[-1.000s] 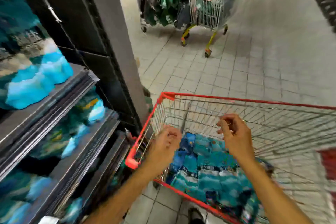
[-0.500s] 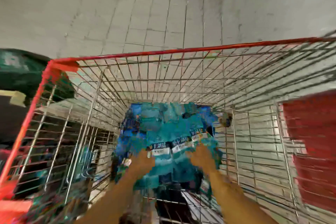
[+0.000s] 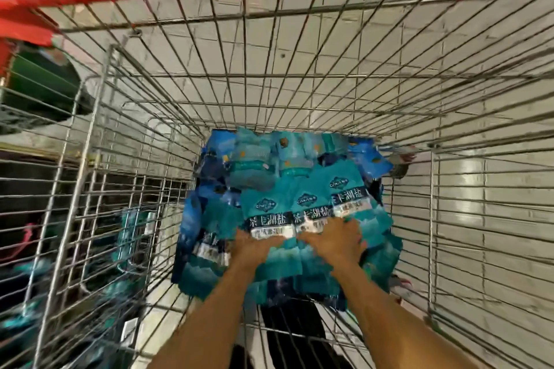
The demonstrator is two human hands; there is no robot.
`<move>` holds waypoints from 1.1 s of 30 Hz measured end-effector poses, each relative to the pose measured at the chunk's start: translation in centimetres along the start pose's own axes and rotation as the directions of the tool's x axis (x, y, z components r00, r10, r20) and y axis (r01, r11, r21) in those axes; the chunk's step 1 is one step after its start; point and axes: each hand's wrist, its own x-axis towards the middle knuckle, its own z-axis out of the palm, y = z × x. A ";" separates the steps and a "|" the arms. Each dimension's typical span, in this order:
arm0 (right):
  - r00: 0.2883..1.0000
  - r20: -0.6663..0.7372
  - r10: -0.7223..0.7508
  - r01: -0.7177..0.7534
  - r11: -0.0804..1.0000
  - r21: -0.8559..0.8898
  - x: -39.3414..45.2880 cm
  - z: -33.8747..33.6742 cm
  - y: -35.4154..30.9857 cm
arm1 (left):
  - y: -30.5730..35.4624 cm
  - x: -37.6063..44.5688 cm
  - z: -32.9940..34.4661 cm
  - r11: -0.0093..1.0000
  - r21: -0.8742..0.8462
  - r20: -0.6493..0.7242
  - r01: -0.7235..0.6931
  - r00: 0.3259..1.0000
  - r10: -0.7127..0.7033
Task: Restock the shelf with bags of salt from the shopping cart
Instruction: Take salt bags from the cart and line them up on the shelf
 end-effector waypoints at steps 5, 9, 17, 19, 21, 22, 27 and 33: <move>0.998 0.029 -0.060 0.050 0.959 0.279 -0.9 -0.1 0.1 | 0.3 -0.6 -2.2 0.999 0.009 0.042 -0.039 0.998 0.038; 0.988 0.090 -0.124 0.079 0.916 0.393 -2.5 -2.1 1.3 | 1.0 -3.0 -5.4 0.996 0.027 0.112 -0.085 0.990 0.082; 0.945 0.079 -0.316 0.154 0.646 0.748 -13.2 -8.3 3.2 | 2.9 -15.9 -14.5 0.943 -0.125 0.153 -0.307 0.933 0.324; 0.929 0.031 -0.369 0.179 0.521 0.835 -17.0 -9.5 2.7 | 2.6 -19.9 -17.1 0.909 -0.217 0.088 -0.356 0.920 0.382; 0.898 -0.027 -0.439 0.230 0.417 0.879 -21.5 -10.6 2.2 | 1.6 -23.8 -19.7 0.853 -0.331 0.024 -0.404 0.900 0.435; 0.879 -0.060 -0.473 0.272 0.394 0.878 -23.9 -11.1 1.9 | 1.1 -25.8 -21.2 0.822 -0.362 -0.007 -0.440 0.883 0.469; 0.764 -0.167 -0.623 0.399 0.253 0.881 -34.4 -12.5 -0.3 | -3.0 -34.3 -28.3 0.626 -0.485 -0.182 -0.611 0.771 0.610; 0.547 -0.240 -0.802 0.498 0.081 0.863 -44.6 -11.5 -5.2 | -10.7 -43.5 -36.1 0.341 -0.541 -0.392 -0.768 0.590 0.706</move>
